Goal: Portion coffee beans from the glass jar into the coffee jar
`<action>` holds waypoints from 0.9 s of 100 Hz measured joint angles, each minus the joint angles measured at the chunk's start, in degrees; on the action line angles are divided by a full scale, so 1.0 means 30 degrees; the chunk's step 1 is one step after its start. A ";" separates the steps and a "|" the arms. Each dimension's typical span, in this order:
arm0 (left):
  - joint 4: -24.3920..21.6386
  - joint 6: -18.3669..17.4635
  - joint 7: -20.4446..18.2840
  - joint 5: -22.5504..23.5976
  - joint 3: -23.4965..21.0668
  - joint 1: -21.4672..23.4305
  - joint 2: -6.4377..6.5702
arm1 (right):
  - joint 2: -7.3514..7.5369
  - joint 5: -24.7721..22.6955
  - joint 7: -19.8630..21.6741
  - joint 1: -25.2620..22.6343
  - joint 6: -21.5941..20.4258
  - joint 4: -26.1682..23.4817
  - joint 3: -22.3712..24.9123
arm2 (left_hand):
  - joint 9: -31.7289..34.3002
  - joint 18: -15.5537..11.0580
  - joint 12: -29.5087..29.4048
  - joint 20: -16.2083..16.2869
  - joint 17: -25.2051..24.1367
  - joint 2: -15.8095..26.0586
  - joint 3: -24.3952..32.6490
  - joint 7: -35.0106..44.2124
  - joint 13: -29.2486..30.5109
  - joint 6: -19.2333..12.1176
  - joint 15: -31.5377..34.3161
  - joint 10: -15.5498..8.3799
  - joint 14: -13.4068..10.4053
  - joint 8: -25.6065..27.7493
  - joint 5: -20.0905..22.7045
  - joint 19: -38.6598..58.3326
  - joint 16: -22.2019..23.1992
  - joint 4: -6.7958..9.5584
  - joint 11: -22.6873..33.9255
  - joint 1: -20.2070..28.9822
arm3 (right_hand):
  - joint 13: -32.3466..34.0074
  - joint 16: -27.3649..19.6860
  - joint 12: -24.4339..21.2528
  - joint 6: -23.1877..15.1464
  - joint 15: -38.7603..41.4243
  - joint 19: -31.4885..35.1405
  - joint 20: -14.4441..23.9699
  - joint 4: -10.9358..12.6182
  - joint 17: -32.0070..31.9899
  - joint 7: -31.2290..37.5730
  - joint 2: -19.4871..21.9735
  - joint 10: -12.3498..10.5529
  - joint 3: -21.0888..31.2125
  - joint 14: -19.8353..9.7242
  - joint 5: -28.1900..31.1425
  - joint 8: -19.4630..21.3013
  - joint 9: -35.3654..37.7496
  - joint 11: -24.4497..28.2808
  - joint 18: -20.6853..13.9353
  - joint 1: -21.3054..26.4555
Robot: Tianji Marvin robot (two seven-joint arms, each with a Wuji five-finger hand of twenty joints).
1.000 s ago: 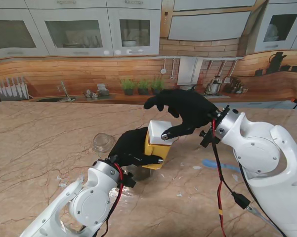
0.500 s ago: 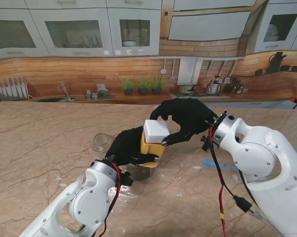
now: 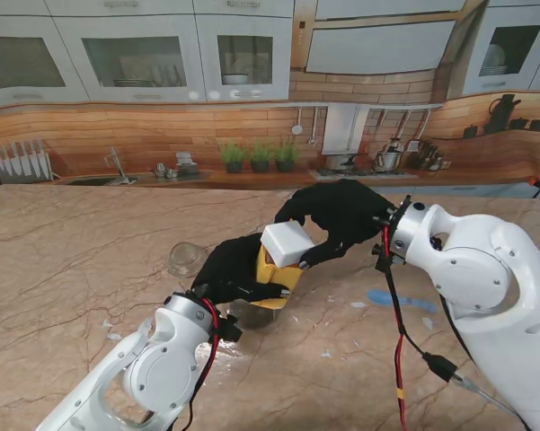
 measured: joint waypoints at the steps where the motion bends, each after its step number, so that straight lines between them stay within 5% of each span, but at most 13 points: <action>1: 0.0000 0.0001 -0.0010 -0.0003 0.0006 0.0003 0.0003 | 0.0033 0.0015 0.0166 0.0049 -0.0030 -0.0016 0.0005 | 0.0000 0.0000 0.0006 0.0000 0.0000 0.0000 -0.0003 0.0000 0.0000 -0.0074 0.0003 0.0001 -0.0001 0.0000 0.0000 0.0000 0.0000 0.0000 0.0000 0.0000 | -0.0177 -0.0017 -0.0069 0.0000 -0.0160 -0.0137 0.0011 -0.0002 -0.0129 0.0000 0.0029 -0.0018 0.0198 -0.0001 -0.0164 -0.0050 -0.0170 -0.0153 0.0006 0.0012; 25: -0.0110 0.0033 -0.0067 -0.0164 0.0058 0.0008 0.0006 | 0.0628 0.0191 0.1116 0.0937 -0.0623 -0.0081 -0.0339 | 0.0007 0.0000 0.0199 0.0000 0.0000 0.0009 -0.0164 0.0002 0.0020 -0.0108 -0.0009 0.0001 -0.0016 0.0000 -0.0002 0.0000 0.0170 0.0005 0.0000 0.0000 | -0.1586 -0.0222 -0.1457 -0.2991 -0.2456 -0.2688 0.0669 0.0926 -0.1933 -0.4853 0.0706 -0.0489 0.3151 -0.0126 -0.3214 -0.0291 -0.2529 -0.1119 0.0087 0.2374; 38: -0.0112 0.0063 -0.0088 -0.0199 0.0091 -0.0003 0.0007 | 0.0656 0.0810 0.1687 0.1146 -0.0419 -0.0082 -0.0573 | 0.0008 0.0000 0.0173 -0.0001 0.0000 0.0014 -0.0164 0.0070 0.0022 -0.0108 -0.0015 0.0001 -0.0016 0.0002 -0.0011 0.0000 0.0172 0.0014 0.0002 0.0000 | -0.1685 -0.0452 -0.2118 -0.4136 -0.3213 -0.3256 0.0669 0.2318 -0.2205 -0.5370 0.0730 -0.0521 0.4764 -0.0146 -0.4165 -0.0608 -0.2785 -0.1474 0.0105 0.3344; 50: -0.0115 0.0061 -0.0094 -0.0096 0.0130 -0.0024 0.0008 | 0.0670 0.1624 0.2518 0.0912 0.0181 -0.0561 -0.0136 | 0.0008 0.0000 0.0158 -0.0001 0.0000 0.0014 -0.0164 0.0124 0.0022 -0.0108 -0.0017 -0.0004 -0.0016 0.0006 -0.0015 0.0000 0.0171 0.0014 0.0004 0.0000 | -0.1904 -0.0462 -0.2480 -0.4961 -0.3462 -0.3416 0.0889 0.2516 -0.2601 -0.4872 -0.0713 -0.0247 0.3904 -0.0136 -0.5757 -0.0511 -0.3742 -0.1849 0.0323 -0.0266; 66: -0.0015 0.0160 -0.0039 0.0012 0.0155 -0.0098 -0.0002 | 0.0720 0.1856 0.2645 0.0312 0.0253 -0.1531 0.0826 | 0.0008 0.0000 0.0158 -0.0001 0.0000 0.0014 -0.0164 0.0125 0.0022 -0.0108 -0.0018 -0.0004 -0.0016 0.0006 -0.0015 0.0000 0.0172 0.0014 0.0005 0.0000 | -0.1915 -0.0003 -0.2481 -0.4357 -0.3473 -0.3380 0.1735 0.2047 -0.2833 -0.5082 -0.3042 0.0268 0.4364 0.0231 -0.5995 0.0053 -0.3745 -0.1854 0.0728 -0.4417; 82: 0.0065 0.0187 -0.0020 0.0083 0.0185 -0.0145 -0.0003 | 0.0734 0.1847 0.2244 -0.0065 0.0886 -0.1860 0.1058 | 0.0008 0.0000 0.0158 -0.0001 0.0000 0.0014 -0.0164 0.0125 0.0024 -0.0108 -0.0018 -0.0004 -0.0016 0.0006 -0.0015 0.0000 0.0172 0.0014 0.0005 0.0000 | -0.1660 0.0308 -0.2136 -0.0733 -0.3212 -0.2692 0.2544 0.1672 -0.2656 -0.5422 -0.2307 0.1214 0.5122 0.0676 -0.4799 0.0763 -0.3472 -0.2097 0.1352 -0.8160; 90: 0.0114 0.0174 0.0014 0.0170 0.0215 -0.0170 -0.0003 | 0.0560 -0.0487 0.0144 -0.0369 0.1406 -0.2023 0.0949 | 0.0008 0.0000 0.0158 -0.0001 0.0000 0.0014 -0.0164 0.0125 0.0024 -0.0108 -0.0018 -0.0004 -0.0016 0.0006 -0.0016 0.0000 0.0174 0.0014 0.0005 0.0000 | -0.0622 0.0322 -0.1508 0.1447 -0.2660 -0.1753 0.2557 0.1661 -0.1468 -0.4471 -0.0438 0.1836 0.4847 0.0981 -0.2463 0.2308 -0.2218 -0.2109 0.1611 -1.0004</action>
